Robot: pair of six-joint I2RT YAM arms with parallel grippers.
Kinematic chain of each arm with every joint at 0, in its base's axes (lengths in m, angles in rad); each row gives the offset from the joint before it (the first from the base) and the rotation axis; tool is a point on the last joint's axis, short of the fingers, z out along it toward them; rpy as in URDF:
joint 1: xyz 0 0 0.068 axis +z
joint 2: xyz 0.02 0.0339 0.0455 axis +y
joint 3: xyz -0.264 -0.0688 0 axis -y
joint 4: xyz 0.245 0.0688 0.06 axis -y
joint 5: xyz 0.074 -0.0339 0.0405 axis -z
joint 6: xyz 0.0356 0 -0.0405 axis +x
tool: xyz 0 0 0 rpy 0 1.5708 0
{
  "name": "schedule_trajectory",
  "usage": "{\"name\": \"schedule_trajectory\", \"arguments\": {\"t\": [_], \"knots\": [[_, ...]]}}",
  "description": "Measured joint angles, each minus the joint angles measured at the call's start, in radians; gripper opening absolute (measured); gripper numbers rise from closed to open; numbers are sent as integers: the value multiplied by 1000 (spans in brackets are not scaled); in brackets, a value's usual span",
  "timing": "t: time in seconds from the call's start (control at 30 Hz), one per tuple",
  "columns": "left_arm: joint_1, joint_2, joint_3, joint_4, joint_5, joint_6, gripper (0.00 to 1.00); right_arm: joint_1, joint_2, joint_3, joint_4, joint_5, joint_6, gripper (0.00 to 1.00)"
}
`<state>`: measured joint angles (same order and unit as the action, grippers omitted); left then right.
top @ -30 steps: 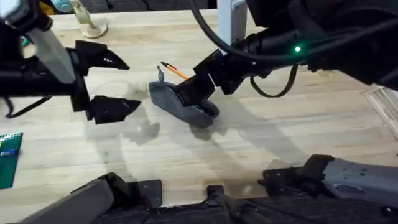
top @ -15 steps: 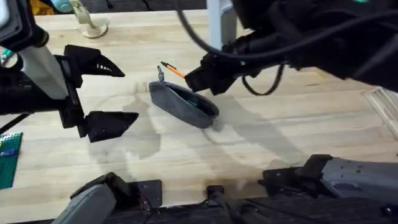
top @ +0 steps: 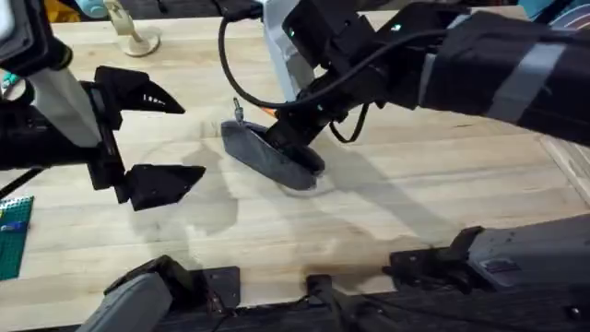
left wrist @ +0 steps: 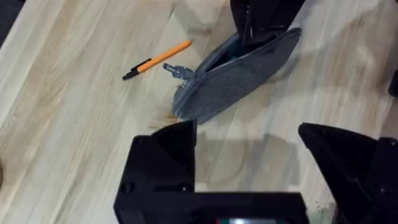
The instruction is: Unzip the bag, pick up the pens from the table one at a time and place them inside, then zip the bag closed.
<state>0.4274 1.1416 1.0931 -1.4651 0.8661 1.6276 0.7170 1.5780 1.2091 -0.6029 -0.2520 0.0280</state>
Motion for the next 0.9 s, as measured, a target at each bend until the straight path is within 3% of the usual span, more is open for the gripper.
{"name": "schedule_trajectory", "arguments": {"t": [0.27,0.63,0.8,0.87,0.9], "knots": [[0,0,0,2,0,0,993,0,31,0,59,0,-4,33],[0,0,0,2,0,0,993,1,209,11,128,0,-10,32],[0,0,0,2,0,0,993,-1,220,19,121,0,-10,39],[0,0,0,2,0,0,993,0,220,19,118,0,-8,80],[0,0,0,2,0,0,993,0,220,19,116,-3,-7,152]]}}
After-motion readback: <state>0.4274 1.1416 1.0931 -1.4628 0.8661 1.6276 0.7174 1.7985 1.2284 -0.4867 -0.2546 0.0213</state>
